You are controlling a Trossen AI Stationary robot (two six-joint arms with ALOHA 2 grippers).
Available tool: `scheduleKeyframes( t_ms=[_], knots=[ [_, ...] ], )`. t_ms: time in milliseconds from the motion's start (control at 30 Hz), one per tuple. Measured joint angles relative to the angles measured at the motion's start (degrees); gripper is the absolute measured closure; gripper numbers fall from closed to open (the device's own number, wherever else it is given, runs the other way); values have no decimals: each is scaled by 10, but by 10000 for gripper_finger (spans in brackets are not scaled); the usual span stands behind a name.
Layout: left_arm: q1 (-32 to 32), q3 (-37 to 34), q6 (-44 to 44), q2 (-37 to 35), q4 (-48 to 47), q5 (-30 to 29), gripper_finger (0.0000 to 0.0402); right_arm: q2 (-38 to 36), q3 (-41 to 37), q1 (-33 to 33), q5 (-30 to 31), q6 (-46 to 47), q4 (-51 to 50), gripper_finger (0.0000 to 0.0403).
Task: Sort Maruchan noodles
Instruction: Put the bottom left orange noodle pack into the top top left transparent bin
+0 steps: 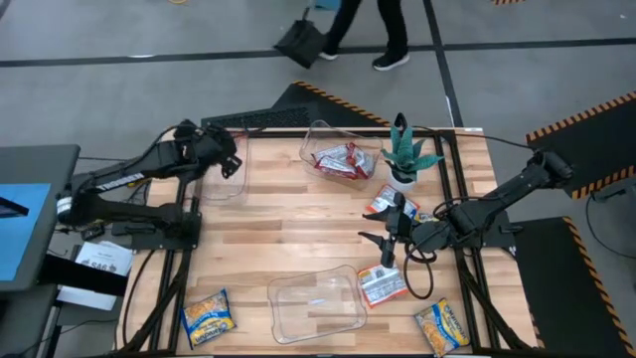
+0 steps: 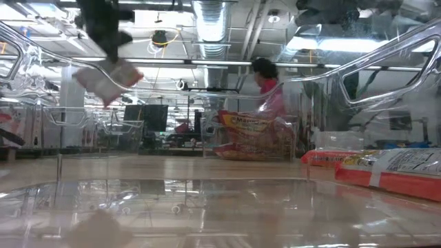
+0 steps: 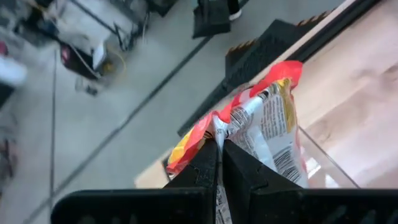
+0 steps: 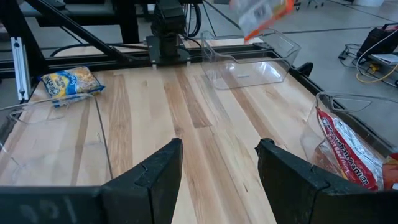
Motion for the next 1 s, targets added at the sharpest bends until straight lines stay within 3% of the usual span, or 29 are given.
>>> scheduleKeyframes(
  t_ms=[267,500,767,1000],
  knots=[
    [141,-136,28,-4,229,136,401,0,0,0,0,0,0,172],
    [216,-170,10,12,229,161,401,0,0,0,0,0,0,172],
    [230,-176,22,12,233,199,397,0,0,0,-1,1,-1,172],
    [231,-176,43,12,251,164,344,0,0,0,-2,4,-1,172]
  ],
)
